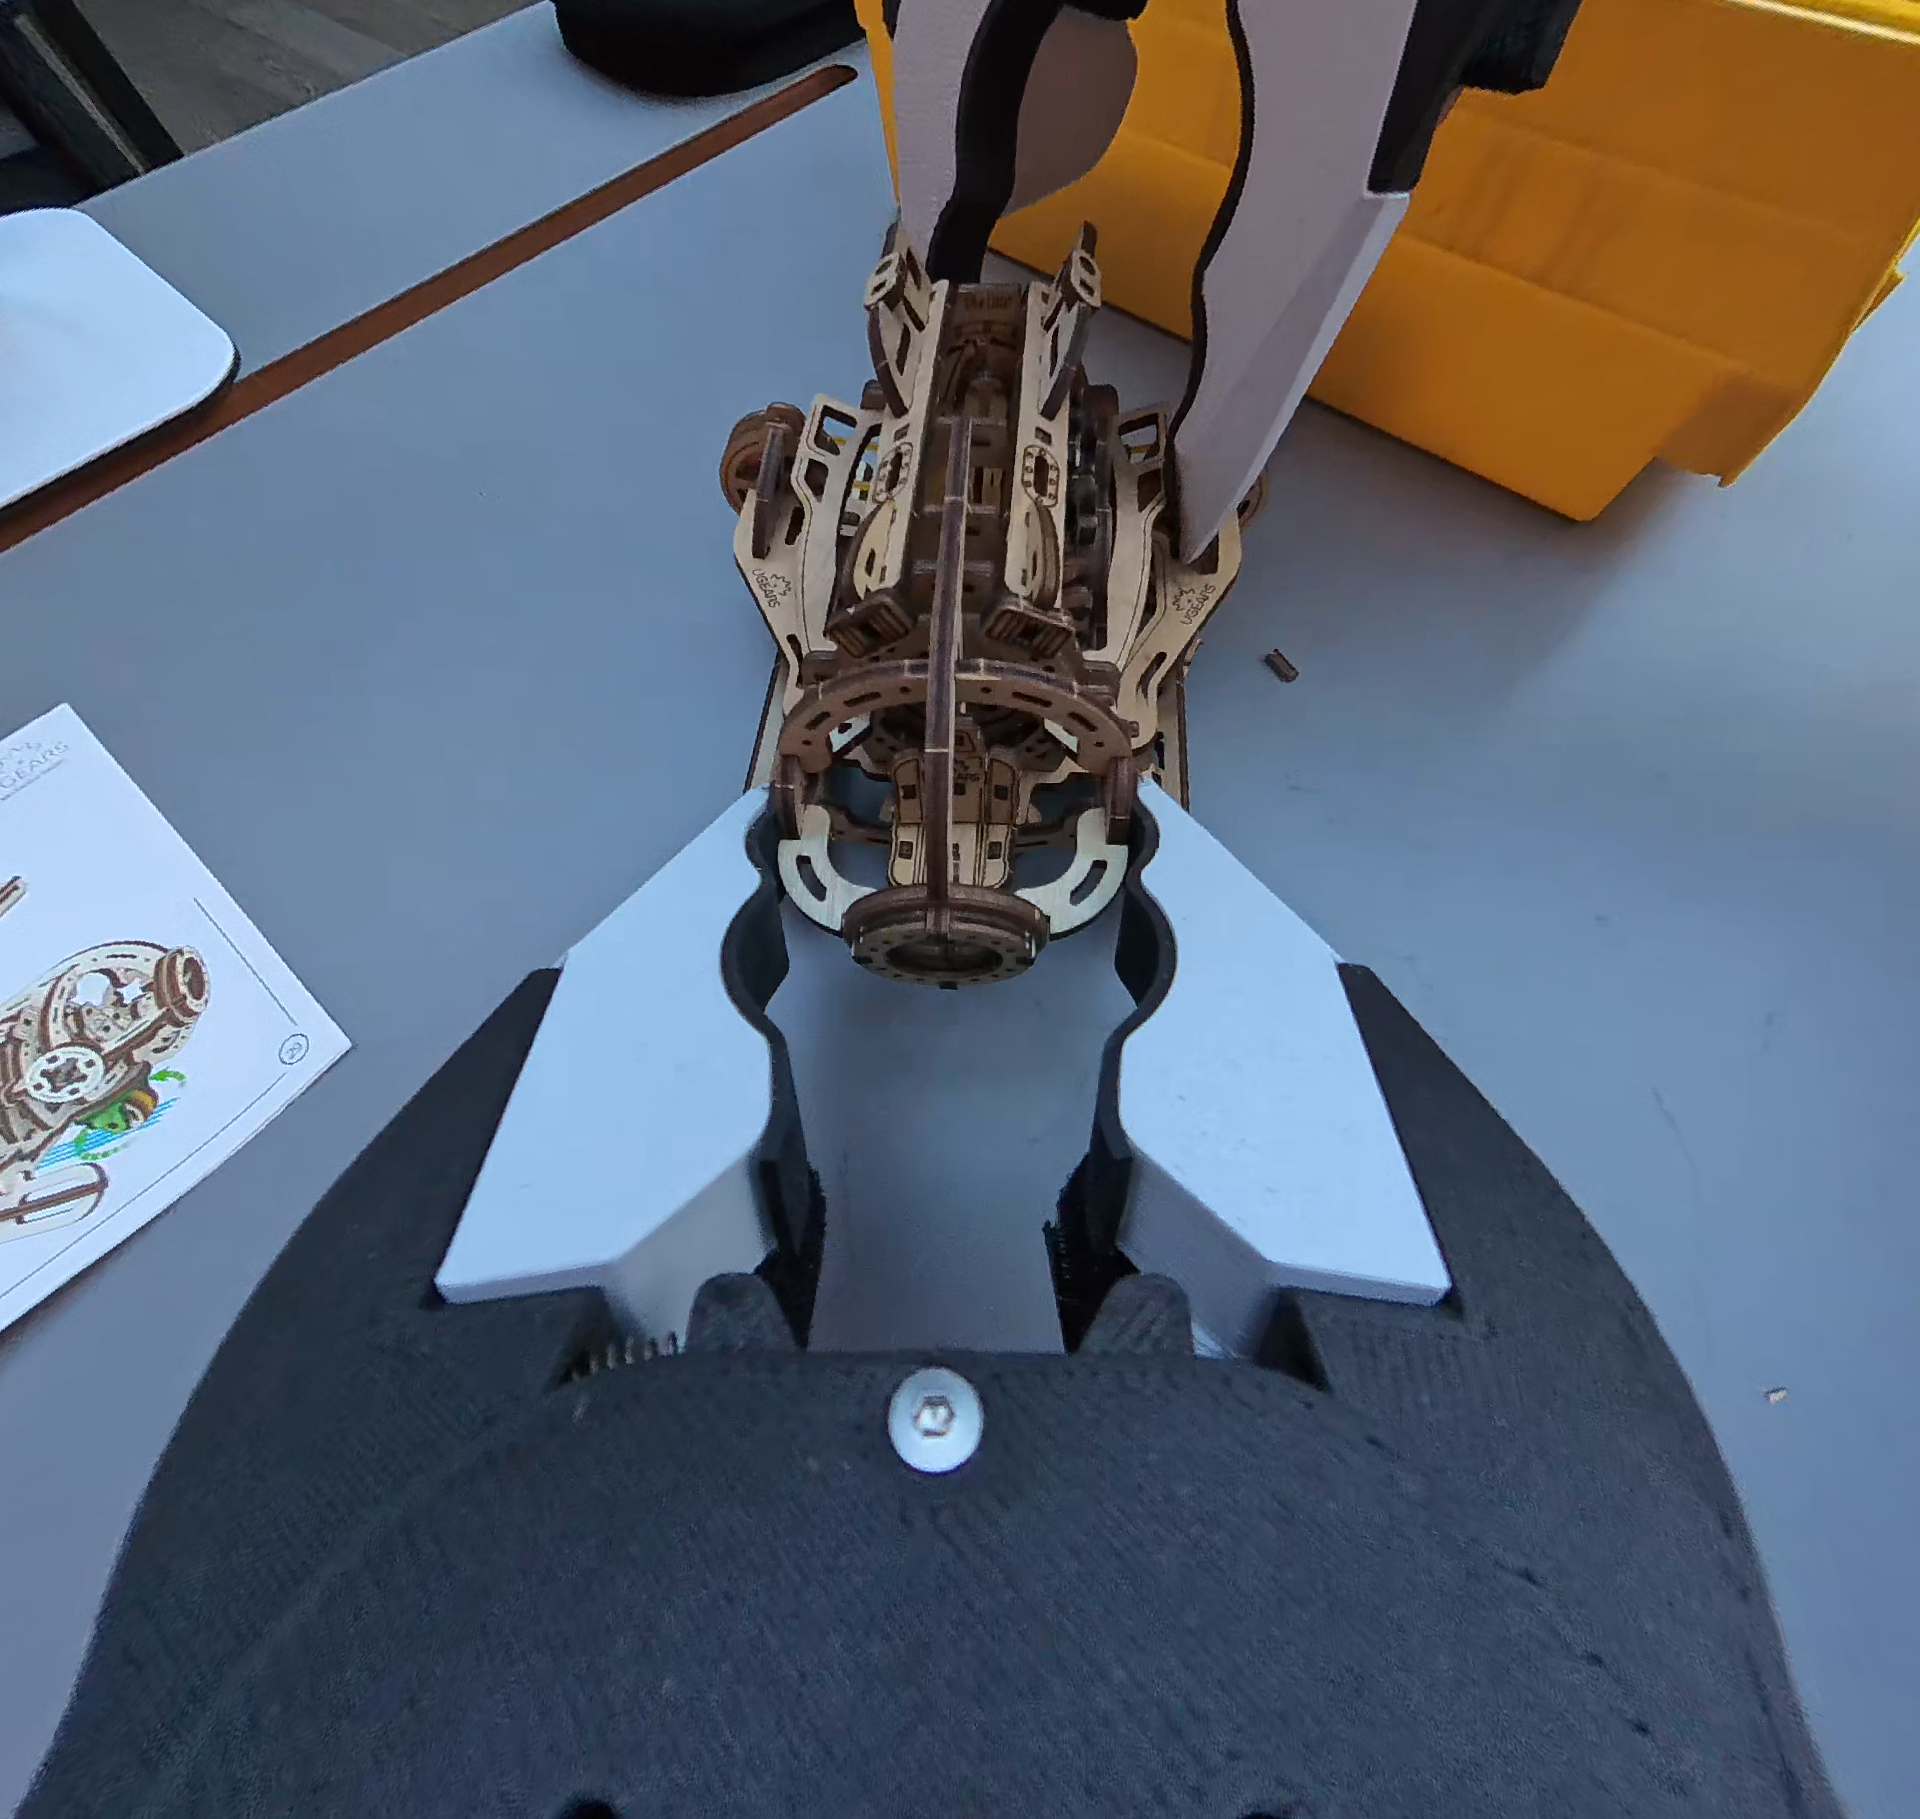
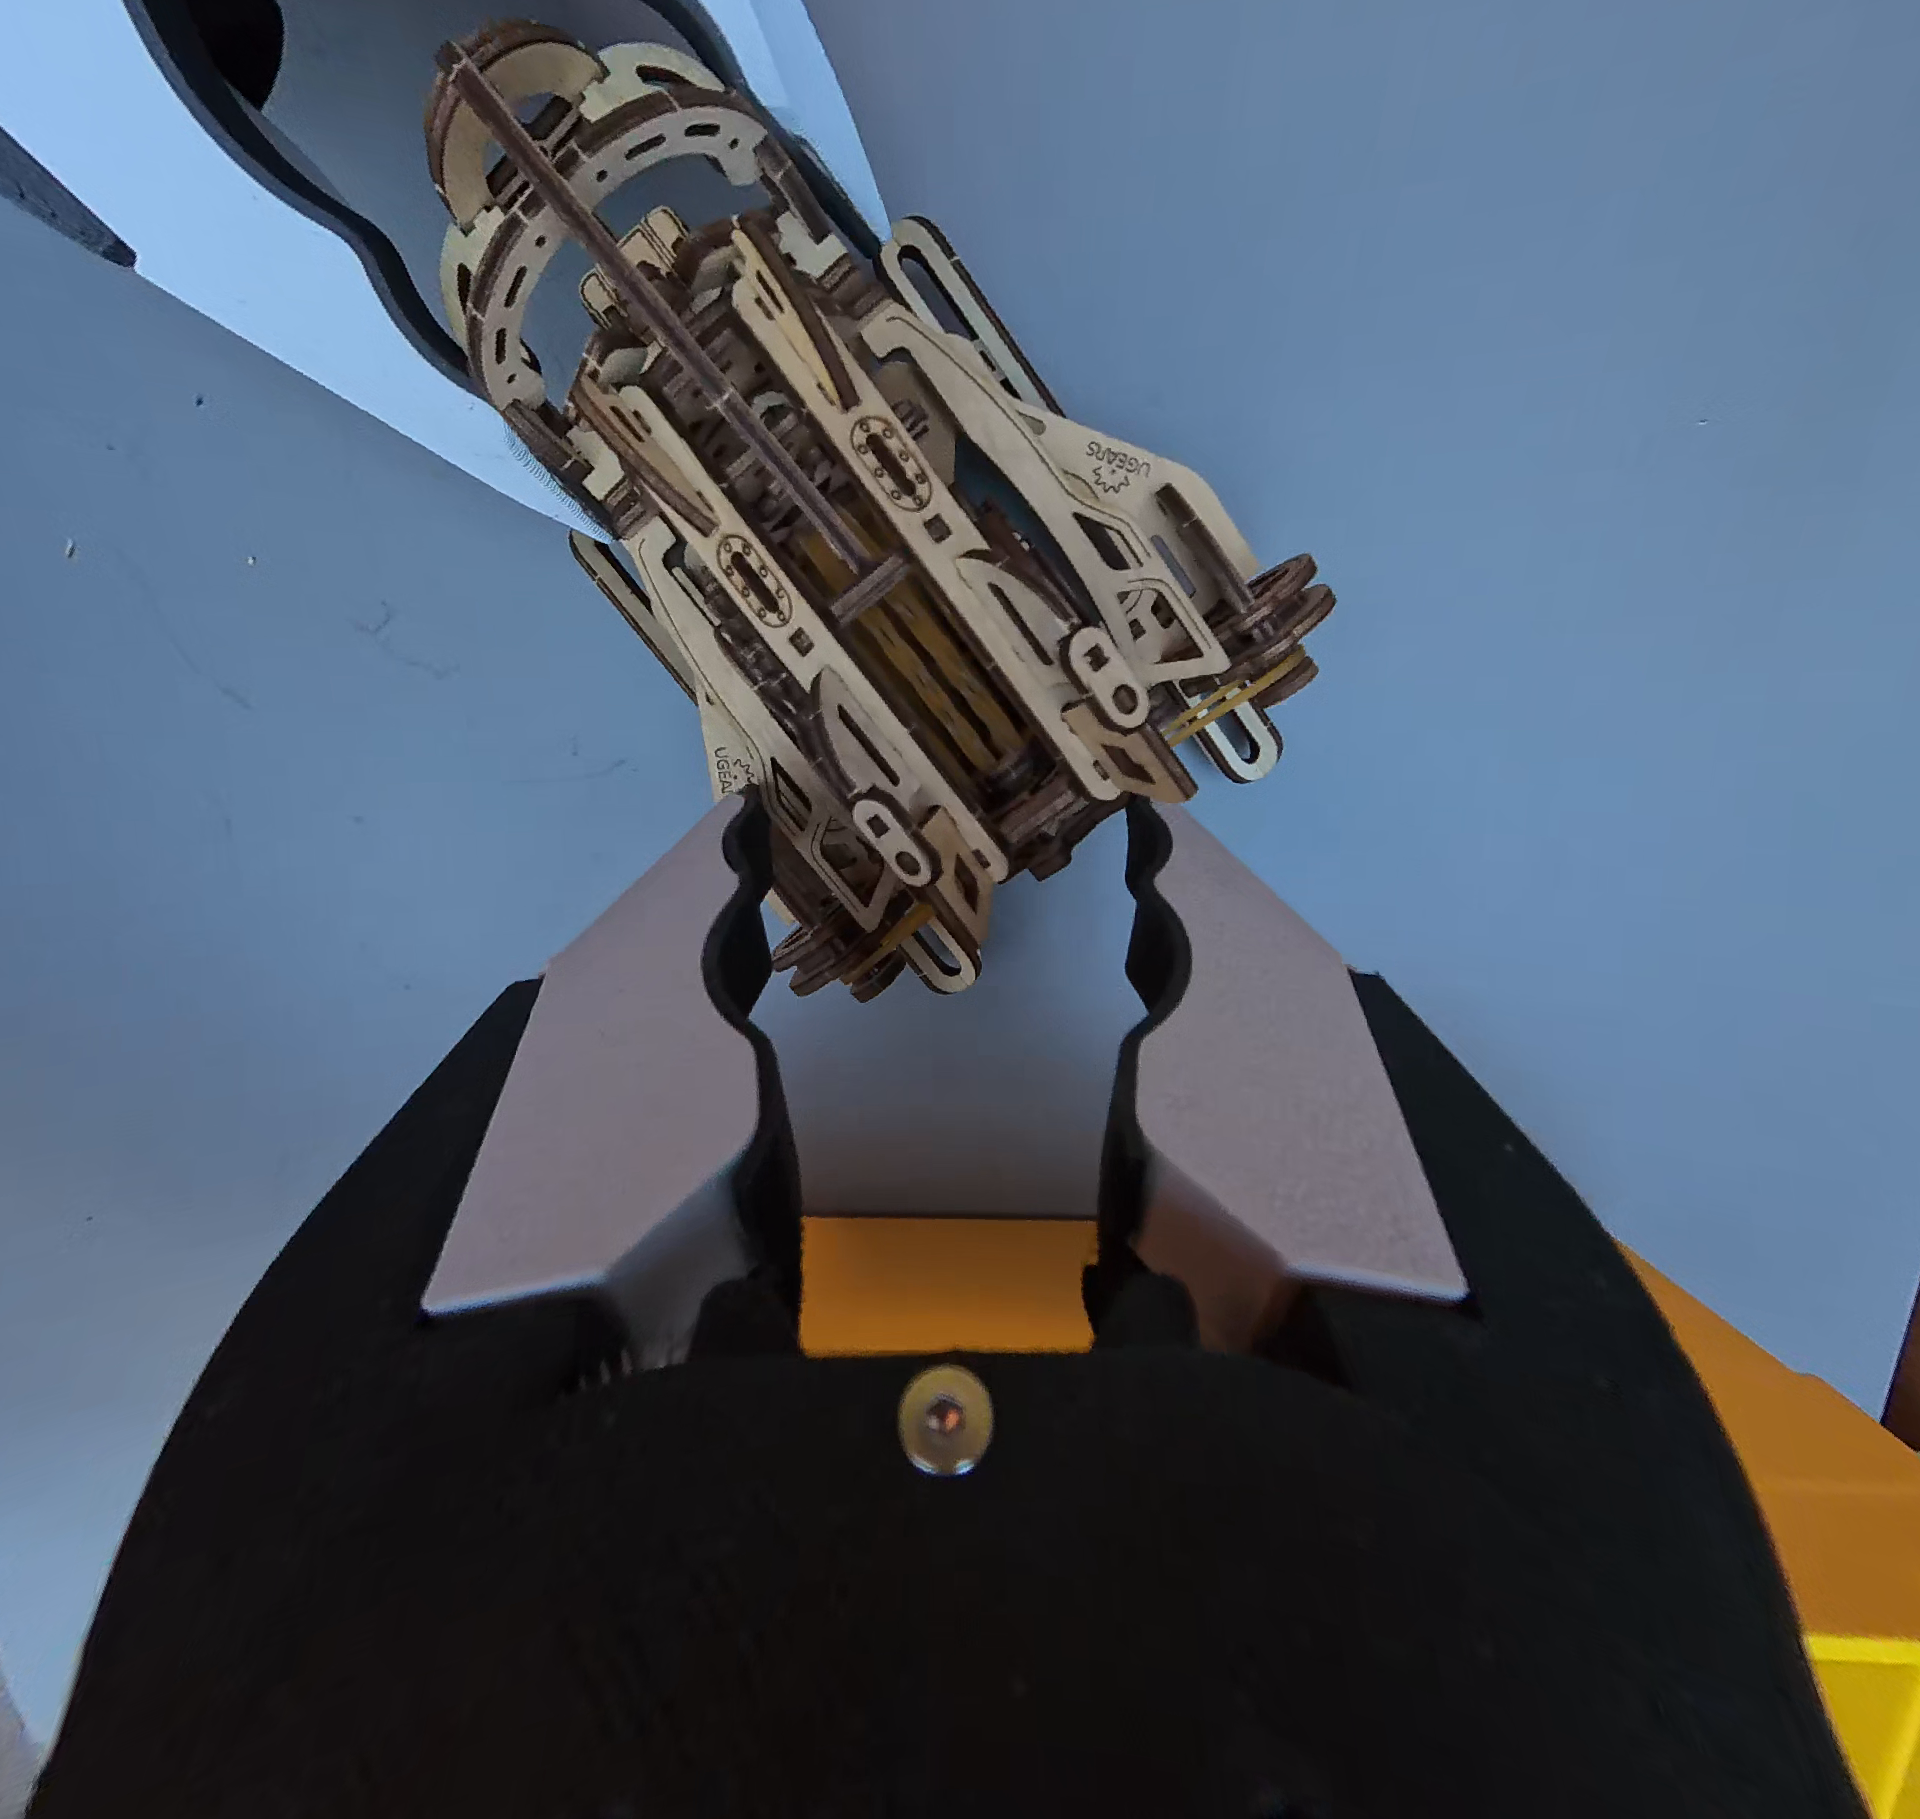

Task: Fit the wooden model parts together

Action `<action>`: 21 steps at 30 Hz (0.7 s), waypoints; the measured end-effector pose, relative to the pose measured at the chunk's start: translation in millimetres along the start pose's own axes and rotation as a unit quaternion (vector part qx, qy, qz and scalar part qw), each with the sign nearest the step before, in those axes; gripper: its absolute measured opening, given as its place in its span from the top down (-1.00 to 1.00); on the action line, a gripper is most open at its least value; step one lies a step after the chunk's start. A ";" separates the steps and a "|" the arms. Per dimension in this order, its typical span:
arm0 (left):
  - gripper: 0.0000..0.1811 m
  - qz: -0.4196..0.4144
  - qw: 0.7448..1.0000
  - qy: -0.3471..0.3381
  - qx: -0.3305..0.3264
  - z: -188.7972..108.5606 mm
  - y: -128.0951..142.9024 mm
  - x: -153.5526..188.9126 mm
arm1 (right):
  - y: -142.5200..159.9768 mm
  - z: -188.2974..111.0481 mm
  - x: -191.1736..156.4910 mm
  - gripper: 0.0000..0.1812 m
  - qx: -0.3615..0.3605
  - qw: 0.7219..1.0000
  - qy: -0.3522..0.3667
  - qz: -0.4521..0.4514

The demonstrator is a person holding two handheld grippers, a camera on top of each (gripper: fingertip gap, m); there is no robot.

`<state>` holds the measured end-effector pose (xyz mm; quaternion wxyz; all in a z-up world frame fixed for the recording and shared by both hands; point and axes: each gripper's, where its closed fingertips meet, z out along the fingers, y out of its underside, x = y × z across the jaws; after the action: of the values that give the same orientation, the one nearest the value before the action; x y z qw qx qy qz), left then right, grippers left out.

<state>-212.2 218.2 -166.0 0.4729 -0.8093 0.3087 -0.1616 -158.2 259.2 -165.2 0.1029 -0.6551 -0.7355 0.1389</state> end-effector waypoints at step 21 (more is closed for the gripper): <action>0.32 0.009 1.000 0.004 -0.005 -24.9 9.8 -21.3 | -36.1 10.6 -3.8 0.25 0.005 0.998 0.009 0.066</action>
<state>-245.4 212.0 -161.4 0.4688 -0.8083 0.3184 -0.1595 -195.0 251.0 -162.8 0.1032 -0.7031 -0.6888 0.1437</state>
